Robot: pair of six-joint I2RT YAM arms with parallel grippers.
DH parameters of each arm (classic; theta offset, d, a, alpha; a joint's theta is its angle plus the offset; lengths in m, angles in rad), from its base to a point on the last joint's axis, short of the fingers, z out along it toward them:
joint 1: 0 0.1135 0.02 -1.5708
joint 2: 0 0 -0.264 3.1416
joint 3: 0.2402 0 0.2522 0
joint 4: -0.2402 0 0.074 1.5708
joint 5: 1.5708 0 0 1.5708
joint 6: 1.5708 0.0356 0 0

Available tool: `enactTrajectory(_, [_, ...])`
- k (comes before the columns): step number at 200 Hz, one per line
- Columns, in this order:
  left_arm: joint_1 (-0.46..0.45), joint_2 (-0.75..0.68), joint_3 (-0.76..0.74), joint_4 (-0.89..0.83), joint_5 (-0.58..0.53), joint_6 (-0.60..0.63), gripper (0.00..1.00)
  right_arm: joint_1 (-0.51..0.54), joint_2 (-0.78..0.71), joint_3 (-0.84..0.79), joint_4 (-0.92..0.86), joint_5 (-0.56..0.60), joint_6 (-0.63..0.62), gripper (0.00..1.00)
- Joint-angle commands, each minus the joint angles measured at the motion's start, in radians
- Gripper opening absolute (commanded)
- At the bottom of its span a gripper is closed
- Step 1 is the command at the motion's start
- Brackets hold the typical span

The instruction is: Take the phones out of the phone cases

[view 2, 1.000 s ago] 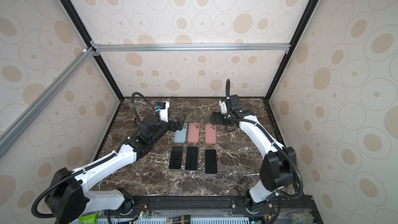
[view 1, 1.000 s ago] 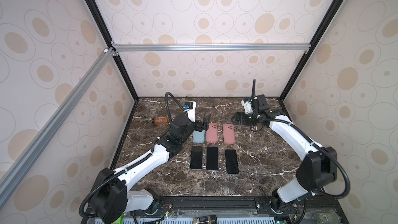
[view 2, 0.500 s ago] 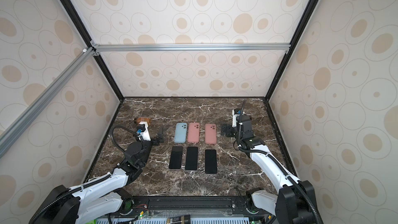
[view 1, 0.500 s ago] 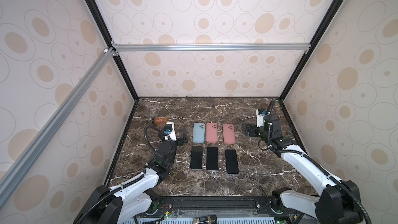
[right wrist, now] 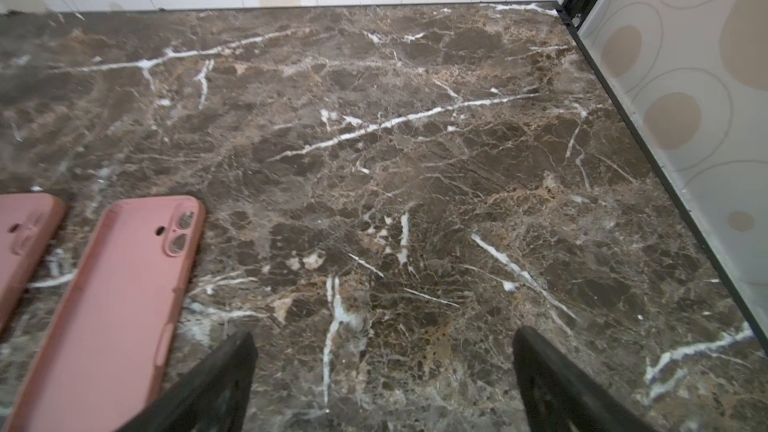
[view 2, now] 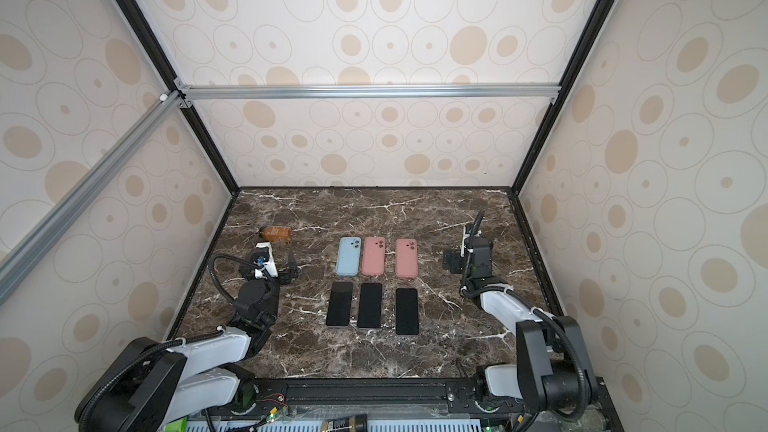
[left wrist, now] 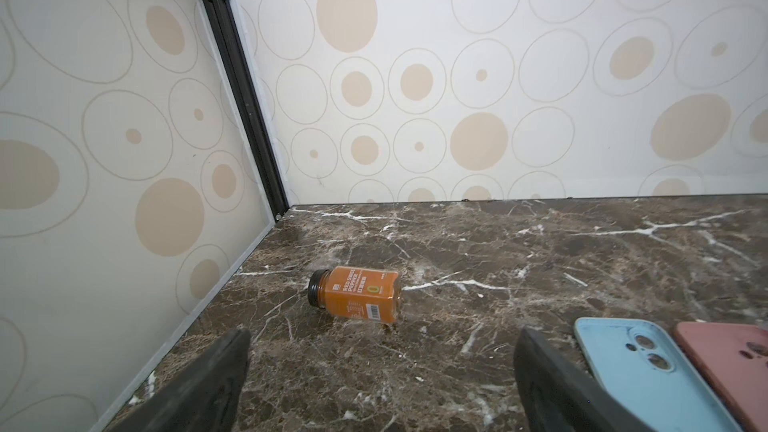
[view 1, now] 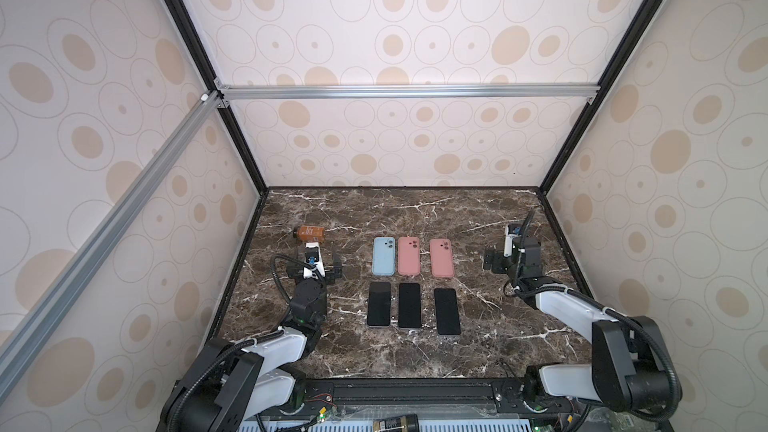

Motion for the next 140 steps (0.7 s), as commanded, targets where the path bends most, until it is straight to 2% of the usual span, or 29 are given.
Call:
enactTrajectory(1, [0.037,0.047,0.003,0.095,-0.013,0.058,0.99,-0.011,0.045,-0.032,0.179,0.033,-0.055,0.99])
enactTrajectory(21, [0.077,0.068,0.033,0.023,0.069,0.072,0.99,-0.017,0.084,-0.080,0.331,-0.002,-0.103,0.99])
enactTrajectory(44, [0.143,0.119,0.008,0.080,0.135,0.040,0.99,-0.037,0.132,-0.094,0.398,-0.047,-0.096,0.99])
enactTrajectory(84, [0.236,0.191,-0.037,0.249,0.215,-0.001,0.99,-0.057,0.177,-0.178,0.587,-0.099,-0.094,0.99])
enactTrajectory(103, [0.274,0.307,-0.058,0.381,0.256,-0.036,0.99,-0.059,0.171,-0.189,0.590,-0.109,-0.098,0.99])
enactTrajectory(115, [0.290,0.392,-0.081,0.538,0.260,-0.041,0.99,-0.061,0.171,-0.193,0.602,-0.109,-0.097,1.00])
enactTrajectory(129, [0.307,0.333,-0.059,0.397,0.280,-0.068,0.99,-0.061,0.169,-0.202,0.616,-0.113,-0.097,1.00])
enactTrajectory(140, [0.313,0.364,-0.028,0.396,0.298,-0.062,0.99,-0.063,0.170,-0.201,0.616,-0.130,-0.104,1.00])
